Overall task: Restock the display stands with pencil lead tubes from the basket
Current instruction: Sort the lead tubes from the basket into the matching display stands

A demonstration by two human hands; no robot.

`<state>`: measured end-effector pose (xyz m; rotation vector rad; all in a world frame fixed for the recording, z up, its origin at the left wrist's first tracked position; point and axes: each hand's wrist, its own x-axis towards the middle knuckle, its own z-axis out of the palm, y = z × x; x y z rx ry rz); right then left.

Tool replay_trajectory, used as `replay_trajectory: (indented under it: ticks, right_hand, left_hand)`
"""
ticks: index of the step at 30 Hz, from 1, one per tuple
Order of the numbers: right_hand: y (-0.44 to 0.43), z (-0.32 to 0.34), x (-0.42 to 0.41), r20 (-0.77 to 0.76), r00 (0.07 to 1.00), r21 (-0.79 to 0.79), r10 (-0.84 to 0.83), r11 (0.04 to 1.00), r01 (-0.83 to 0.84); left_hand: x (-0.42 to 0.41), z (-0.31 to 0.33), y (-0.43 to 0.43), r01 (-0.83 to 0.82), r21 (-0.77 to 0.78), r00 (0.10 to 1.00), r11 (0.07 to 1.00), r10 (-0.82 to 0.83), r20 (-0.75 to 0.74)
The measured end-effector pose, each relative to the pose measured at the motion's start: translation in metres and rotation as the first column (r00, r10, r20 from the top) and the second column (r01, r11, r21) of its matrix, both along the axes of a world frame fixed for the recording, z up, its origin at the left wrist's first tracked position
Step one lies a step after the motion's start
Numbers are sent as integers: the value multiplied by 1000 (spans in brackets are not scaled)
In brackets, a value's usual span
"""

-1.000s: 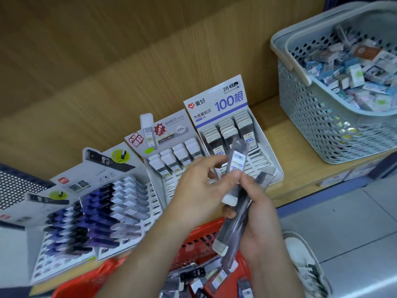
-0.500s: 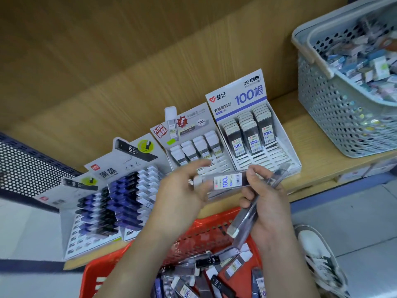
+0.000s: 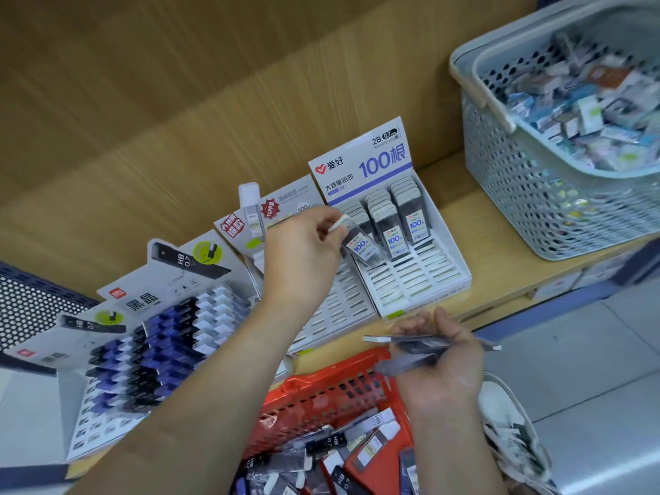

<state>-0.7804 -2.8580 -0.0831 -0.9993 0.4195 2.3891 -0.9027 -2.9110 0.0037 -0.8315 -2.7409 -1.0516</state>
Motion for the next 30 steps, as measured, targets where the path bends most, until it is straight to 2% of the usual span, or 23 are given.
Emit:
replay_trajectory:
  ticks: [6, 11, 16, 21, 24, 30]
  right_hand:
    - [2, 7, -4, 32, 998, -26, -46, 999, 47]
    - [3, 3, -2, 20, 998, -42, -61, 997, 62]
    - [3, 4, 0, -15, 998, -48, -56, 997, 56]
    - [3, 9, 3, -38, 998, -9, -49, 999, 49]
    - [4, 11, 3, -18, 999, 12, -47, 999, 48]
    - [5, 17, 0, -6, 998, 82, -56, 995, 57]
  left_hand:
    - [-6, -18, 10, 129, -219, 974, 967, -165, -155]
    - [-8, -21, 14, 140, -224, 976, 965, -172, -135]
    - [-8, -22, 20, 178, -320, 959, 931, -236, -155]
    - [-14, -29, 26, 132, -285, 970, 949, -183, -160]
    - [-18, -31, 30, 123, -324, 971, 938, -181, -154]
    - [-20, -25, 25, 105, -246, 981, 964, -141, -136]
